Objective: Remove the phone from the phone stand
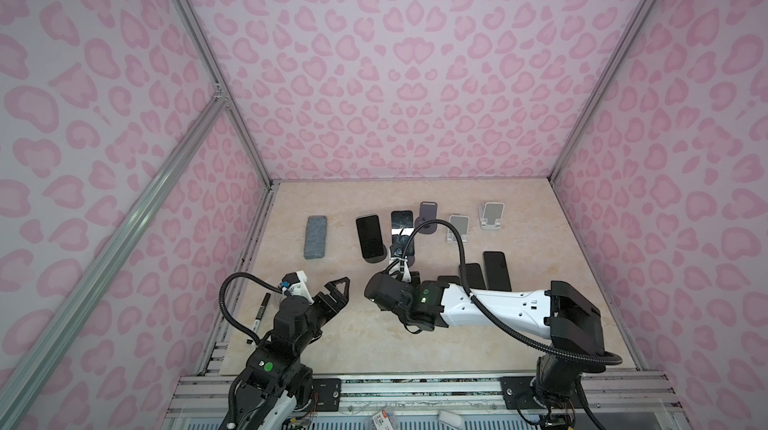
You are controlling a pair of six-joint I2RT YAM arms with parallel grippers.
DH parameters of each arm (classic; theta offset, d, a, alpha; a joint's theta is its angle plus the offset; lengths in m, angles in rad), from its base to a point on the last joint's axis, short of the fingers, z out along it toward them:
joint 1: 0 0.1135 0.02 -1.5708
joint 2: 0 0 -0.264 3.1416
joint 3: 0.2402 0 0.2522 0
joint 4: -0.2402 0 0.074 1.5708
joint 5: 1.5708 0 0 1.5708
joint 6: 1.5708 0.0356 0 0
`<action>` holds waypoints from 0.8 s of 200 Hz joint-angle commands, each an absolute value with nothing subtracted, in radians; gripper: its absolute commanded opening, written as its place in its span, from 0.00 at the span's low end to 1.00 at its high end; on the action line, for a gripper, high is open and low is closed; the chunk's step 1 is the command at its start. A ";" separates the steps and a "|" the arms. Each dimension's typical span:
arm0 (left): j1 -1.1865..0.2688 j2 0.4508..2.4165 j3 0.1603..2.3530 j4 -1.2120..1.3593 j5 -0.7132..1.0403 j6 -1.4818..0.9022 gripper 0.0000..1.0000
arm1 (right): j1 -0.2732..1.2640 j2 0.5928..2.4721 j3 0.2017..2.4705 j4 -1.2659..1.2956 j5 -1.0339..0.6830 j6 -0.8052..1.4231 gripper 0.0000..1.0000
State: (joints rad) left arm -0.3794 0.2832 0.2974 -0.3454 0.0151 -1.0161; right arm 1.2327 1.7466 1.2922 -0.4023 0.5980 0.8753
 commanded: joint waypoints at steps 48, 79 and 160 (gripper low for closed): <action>-0.379 0.307 0.343 -0.343 0.005 -0.983 1.00 | 1.239 1.587 1.177 -0.332 0.680 0.811 0.69; -0.379 0.315 0.363 -0.359 0.008 -0.966 1.00 | 1.236 1.489 1.106 -0.354 0.761 0.751 0.69; -0.379 0.388 0.354 -0.334 0.001 -0.944 0.99 | 1.181 1.465 0.998 -0.336 0.671 0.846 0.69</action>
